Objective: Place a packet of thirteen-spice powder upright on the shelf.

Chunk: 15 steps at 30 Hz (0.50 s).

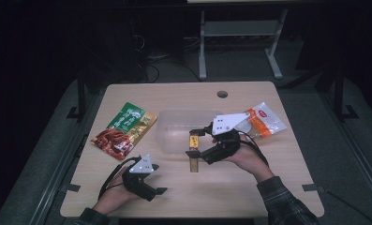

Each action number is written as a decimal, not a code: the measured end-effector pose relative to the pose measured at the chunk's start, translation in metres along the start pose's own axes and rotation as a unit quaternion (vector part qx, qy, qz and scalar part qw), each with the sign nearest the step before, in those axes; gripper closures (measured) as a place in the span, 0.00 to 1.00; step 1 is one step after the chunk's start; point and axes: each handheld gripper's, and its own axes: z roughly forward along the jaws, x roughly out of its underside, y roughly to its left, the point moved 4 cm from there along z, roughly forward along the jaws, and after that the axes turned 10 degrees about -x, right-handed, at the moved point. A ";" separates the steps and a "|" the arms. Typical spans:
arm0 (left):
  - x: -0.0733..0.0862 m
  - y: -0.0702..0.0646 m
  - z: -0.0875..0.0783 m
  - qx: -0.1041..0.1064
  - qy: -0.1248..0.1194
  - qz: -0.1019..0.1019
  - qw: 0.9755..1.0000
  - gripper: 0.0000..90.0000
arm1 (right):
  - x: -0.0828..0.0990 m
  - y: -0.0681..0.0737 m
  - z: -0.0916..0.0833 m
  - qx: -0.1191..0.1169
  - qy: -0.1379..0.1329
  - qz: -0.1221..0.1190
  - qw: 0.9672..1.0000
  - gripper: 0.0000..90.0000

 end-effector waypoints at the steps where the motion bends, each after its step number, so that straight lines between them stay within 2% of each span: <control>1: 0.000 0.000 0.000 0.000 0.002 0.004 1.000 0.14 | -0.001 -0.001 -0.001 0.001 0.002 -0.002 1.000 0.33; 8: 0.000 -0.001 0.001 0.001 0.001 -0.001 1.000 0.14 | -0.008 -0.012 -0.002 0.002 -0.005 -0.007 1.000 0.33; 15: 0.001 0.001 0.000 0.002 0.003 0.006 1.000 0.14 | -0.013 -0.023 0.000 0.003 -0.010 -0.006 1.000 0.33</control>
